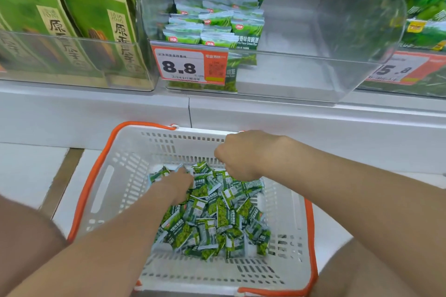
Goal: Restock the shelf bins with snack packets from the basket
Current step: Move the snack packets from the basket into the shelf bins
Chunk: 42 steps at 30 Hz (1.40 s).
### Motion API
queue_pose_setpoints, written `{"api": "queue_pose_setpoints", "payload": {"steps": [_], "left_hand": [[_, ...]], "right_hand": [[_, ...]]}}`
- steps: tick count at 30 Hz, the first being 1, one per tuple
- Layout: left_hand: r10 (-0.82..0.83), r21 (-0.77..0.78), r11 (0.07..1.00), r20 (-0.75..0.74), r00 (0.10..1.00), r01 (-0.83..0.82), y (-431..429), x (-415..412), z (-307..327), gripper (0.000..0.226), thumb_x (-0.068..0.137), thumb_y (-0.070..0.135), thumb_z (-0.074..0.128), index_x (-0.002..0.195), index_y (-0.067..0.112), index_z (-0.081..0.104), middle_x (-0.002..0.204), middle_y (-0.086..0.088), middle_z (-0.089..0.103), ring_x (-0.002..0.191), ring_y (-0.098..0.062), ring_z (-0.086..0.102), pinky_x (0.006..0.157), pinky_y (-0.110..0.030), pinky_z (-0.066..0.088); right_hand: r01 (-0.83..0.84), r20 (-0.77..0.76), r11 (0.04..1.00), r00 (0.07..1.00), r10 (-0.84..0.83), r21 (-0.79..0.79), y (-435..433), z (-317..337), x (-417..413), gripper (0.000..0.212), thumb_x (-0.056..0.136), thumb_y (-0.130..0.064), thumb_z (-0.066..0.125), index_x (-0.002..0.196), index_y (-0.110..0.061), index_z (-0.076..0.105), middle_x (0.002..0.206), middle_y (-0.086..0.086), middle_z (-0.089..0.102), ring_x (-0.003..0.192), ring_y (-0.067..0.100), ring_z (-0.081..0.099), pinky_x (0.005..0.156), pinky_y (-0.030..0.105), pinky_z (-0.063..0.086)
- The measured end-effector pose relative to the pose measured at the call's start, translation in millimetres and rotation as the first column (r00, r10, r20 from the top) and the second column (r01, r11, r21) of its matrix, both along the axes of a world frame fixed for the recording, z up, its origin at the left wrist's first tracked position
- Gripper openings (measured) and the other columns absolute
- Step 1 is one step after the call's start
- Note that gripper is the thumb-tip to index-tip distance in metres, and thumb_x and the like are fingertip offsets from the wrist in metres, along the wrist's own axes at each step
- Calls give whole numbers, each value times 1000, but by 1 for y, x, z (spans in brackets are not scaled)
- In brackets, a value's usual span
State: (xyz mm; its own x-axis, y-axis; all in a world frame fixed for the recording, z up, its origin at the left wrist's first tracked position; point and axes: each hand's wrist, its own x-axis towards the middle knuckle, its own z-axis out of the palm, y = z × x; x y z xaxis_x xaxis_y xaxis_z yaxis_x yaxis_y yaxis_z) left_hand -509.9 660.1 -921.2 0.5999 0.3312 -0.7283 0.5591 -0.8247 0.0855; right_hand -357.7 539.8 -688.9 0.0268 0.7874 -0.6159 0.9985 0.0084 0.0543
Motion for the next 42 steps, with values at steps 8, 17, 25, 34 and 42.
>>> {"api": "queue_pose_setpoints", "payload": {"steps": [8, 17, 25, 34, 42], "left_hand": [[12, -90, 996, 9, 1000, -11, 0, -8, -6, 48, 90, 10, 78, 126, 28, 51, 129, -6, 51, 107, -27, 61, 93, -45, 55], [222, -226, 957, 163, 961, -183, -13, 1, 14, 77, 84, 5, 82, 148, 25, 44, 131, -8, 56, 100, -26, 65, 79, -39, 57], [575, -582, 783, 544, 611, -220, -23, 49, 127, 47, 67, 12, 99, 106, 16, 73, 74, 6, 52, 54, -7, 53, 58, -28, 44], [563, -634, 773, 683, 466, -5, -41, 54, 250, 56, 58, 11, 103, 92, 18, 60, 101, -27, 63, 69, -21, 63, 59, -32, 49], [479, -480, 876, 860, 177, -42, -39, 47, 295, 57, 59, 16, 103, 90, 16, 55, 76, 7, 67, 67, -16, 69, 58, -21, 47]], "right_hand": [[-8, -11, 1000, 1000, 8, 9, -1, 0, -2, 11, 99, -9, 49, 103, -15, 57, 84, 2, 49, 68, 22, 53, 54, 33, 38], [-7, 4, 1000, 1000, 7, 18, -4, 10, -4, 5, 102, -11, 49, 102, -16, 51, 82, 1, 39, 63, 18, 46, 52, 31, 35], [117, -49, 993, 992, -117, -4, -14, 47, 17, 33, 100, -22, 58, 132, -12, 59, 122, 10, 65, 114, 31, 64, 91, 45, 57], [364, -238, 870, 925, -296, 333, -41, 98, 46, 43, 83, -43, 82, 116, -26, 61, 109, -2, 57, 97, 16, 52, 77, 32, 43], [502, -538, 653, 826, -168, 568, -35, 120, 46, 18, 83, -27, 83, 97, -25, 71, 69, -14, 61, 59, -4, 58, 61, 29, 45]]}}
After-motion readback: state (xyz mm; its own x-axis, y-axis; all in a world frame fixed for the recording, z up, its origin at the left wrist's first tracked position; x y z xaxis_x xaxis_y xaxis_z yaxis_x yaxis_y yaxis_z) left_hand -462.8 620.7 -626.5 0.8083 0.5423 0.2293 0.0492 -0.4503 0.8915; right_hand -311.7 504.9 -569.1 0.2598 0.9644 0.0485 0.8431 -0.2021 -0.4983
